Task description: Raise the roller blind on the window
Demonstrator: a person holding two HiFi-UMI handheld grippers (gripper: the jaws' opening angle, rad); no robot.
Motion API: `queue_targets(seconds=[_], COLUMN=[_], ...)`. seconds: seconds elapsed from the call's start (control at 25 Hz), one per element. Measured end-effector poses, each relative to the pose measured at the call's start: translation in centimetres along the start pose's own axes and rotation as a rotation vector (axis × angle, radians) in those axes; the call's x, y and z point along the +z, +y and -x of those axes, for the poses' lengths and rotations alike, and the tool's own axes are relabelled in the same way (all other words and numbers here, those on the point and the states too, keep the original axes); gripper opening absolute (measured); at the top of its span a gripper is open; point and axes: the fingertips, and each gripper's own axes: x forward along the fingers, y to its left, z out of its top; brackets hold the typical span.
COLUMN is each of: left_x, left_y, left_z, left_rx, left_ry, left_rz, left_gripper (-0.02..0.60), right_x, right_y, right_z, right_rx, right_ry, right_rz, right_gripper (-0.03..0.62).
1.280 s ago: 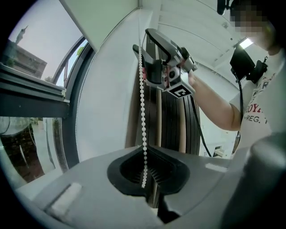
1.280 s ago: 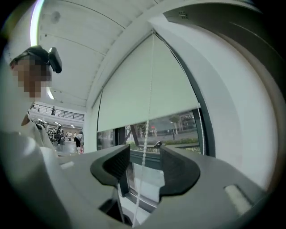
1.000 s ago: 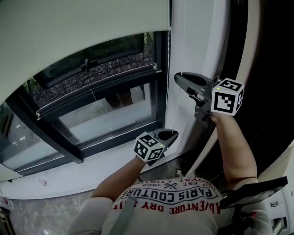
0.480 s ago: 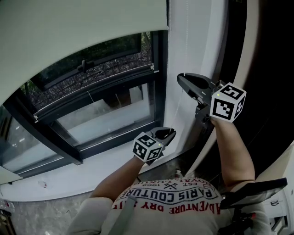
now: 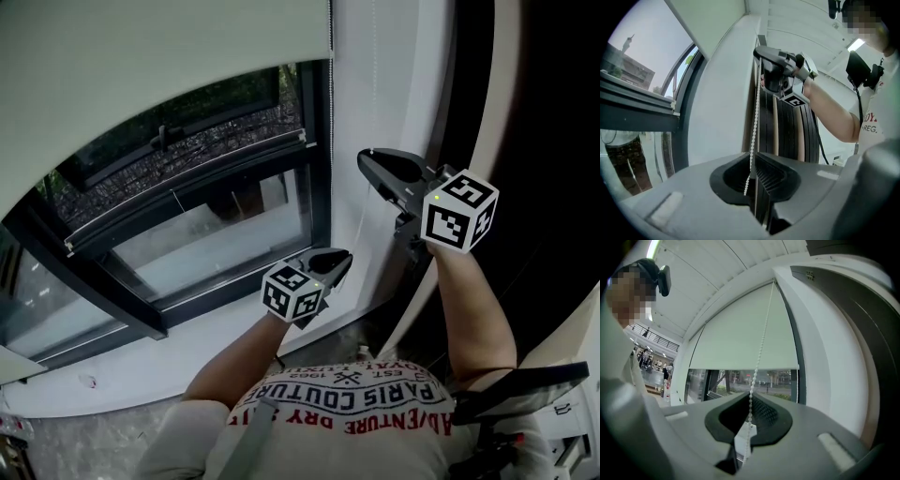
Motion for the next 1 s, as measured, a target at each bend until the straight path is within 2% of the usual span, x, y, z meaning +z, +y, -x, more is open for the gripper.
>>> queue_targets(seconds=[0.08, 0.24, 0.36, 0.52, 0.56, 0.6, 0.64, 0.88, 1.0], left_x=[1.9, 5.4, 8.1, 10.4, 10.7, 10.7, 10.8, 10.5, 10.3], left_y=[0.4, 0.6, 0.1, -1.0, -1.1, -1.2, -1.2, -1.8, -1.5], left_z=[0.2, -0.3, -1.0, -1.5, -1.6, -1.6, -1.7, -2.7, -3.3], left_rx=[-0.016, -0.052, -0.069, -0.098, -0.102, -0.101, -0.099, -0.143, -0.137], left_ry=[-0.030, -0.041, -0.063, -0.096, -0.100, -0.101, -0.100, -0.075, -0.049], left_rz=[-0.022, -0.093, -0.145, -0.176, -0.181, -0.185, -0.188, -0.185, -0.200], left_gripper=[0.040, 0.106, 0.121, 0.121, 0.118, 0.086, 0.009, 0.008, 0.006], right_x=[0.0, 0.2, 0.3, 0.4, 0.4, 0.4, 0.4, 0.1, -0.4], right_y=[-0.1, 0.3, 0.6, 0.8, 0.8, 0.8, 0.7, -0.3, -1.2], right_z=[0.1, 0.1, 0.2, 0.2, 0.2, 0.2, 0.2, 0.5, 0.6], right_rx=[0.006, 0.017, 0.026, 0.031, 0.034, 0.035, 0.034, 0.010, -0.013], right_ry=[-0.001, 0.001, 0.002, -0.003, -0.007, -0.011, -0.012, -0.001, 0.010], right_rz=[-0.019, -0.018, -0.016, -0.027, -0.031, -0.032, -0.030, -0.010, 0.014], right_gripper=[0.015, 0.015, 0.015, 0.015, 0.015, 0.015, 0.015, 0.015, 0.015])
